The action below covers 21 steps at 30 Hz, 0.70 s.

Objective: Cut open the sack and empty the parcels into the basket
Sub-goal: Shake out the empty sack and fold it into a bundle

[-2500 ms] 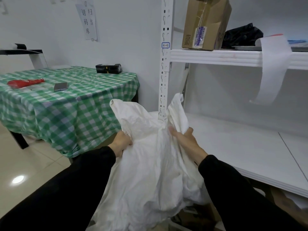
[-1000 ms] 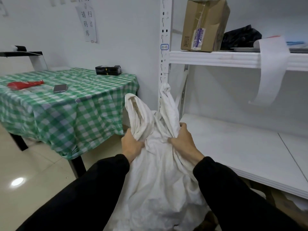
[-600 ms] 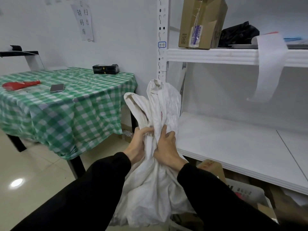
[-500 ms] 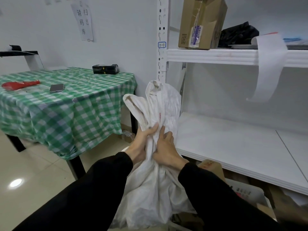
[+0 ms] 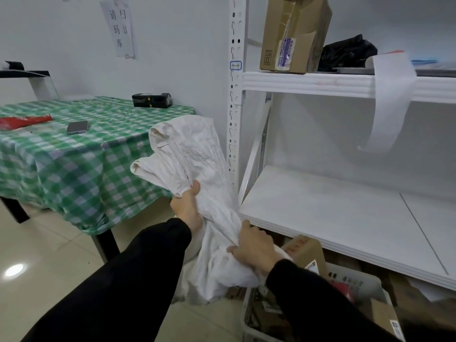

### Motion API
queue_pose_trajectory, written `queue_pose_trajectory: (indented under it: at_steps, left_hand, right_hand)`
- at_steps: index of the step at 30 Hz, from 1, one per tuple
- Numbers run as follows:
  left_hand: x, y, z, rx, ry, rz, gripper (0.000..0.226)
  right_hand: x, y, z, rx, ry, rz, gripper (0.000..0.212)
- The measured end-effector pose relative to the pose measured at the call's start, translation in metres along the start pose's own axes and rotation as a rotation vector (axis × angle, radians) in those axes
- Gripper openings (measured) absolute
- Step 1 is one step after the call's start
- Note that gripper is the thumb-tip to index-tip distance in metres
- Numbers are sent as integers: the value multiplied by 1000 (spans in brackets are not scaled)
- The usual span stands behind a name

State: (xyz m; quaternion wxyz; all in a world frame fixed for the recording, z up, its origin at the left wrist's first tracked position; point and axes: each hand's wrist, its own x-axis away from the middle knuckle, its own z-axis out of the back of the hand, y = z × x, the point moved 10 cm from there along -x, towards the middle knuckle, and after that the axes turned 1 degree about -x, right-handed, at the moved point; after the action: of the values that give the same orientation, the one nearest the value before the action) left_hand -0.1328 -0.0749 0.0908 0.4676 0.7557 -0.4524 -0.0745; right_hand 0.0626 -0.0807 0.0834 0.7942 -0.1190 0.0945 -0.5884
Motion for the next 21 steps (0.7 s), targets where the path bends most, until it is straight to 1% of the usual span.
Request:
queue_pose_trajectory:
  at_steps: [1,2,3,5,6,7,8,9,10,11,12,13,14,15,16,17,18,19,21]
  left_hand:
    - [5,-2,-3,18,3,19,36]
    - [8,-5,-8,34,-4,50,28]
    - [12,-6,-12,55,-5,72,22]
    - [13,-4,-11,65,2,90,21]
    - [12,1,-10,65,-7,80,27]
    - [8,5,-8,66,-27,73,37]
    - [3,11,-7,49,-66,70,44]
    - [1,16,-8,19,-122,76,47]
    - [-1,21,-11,-18,-187,93,45]
    - [3,27,-17,-59,-264,122,41]
    - [7,31,-23,-102,-328,144,37]
    - [12,34,-29,-125,-392,161,35]
    - [18,35,-36,-131,-452,179,31]
    - [25,33,-42,-137,-501,199,28]
    - [30,31,-46,-144,-531,210,27]
    - [34,28,-49,-143,-560,220,28]
    - [36,26,-51,-139,-574,218,30]
    - [36,25,-51,-134,-581,213,32]
    - [34,22,-48,-111,-578,205,40]
  right_hand:
    - [8,-11,3,114,146,47,51]
    - [17,-20,0,173,222,67,40]
    - [23,-30,-1,148,243,114,34]
    - [29,-45,-18,78,134,212,28]
    - [29,-47,-24,-17,93,228,28]
    - [27,-47,-26,-169,33,240,29]
    - [22,-44,-36,-373,-148,258,40]
    - [22,-42,-40,-586,-335,269,50]
    - [18,-39,-29,-715,-362,283,52]
    - [7,-32,-6,-792,-254,281,44]
    - [-8,-16,19,-796,-66,232,38]
    - [-17,-5,42,-720,92,194,48]
    - [-21,-1,51,-661,125,174,72]
    - [-23,-5,47,-660,32,173,99]
    - [-24,-12,35,-737,-130,188,118]
    - [-18,-22,25,-816,-288,222,127]
    - [-12,-30,15,-846,-387,258,129]
    - [-7,-34,7,-838,-430,290,130]
    - [-3,-35,-4,-838,-404,308,129]
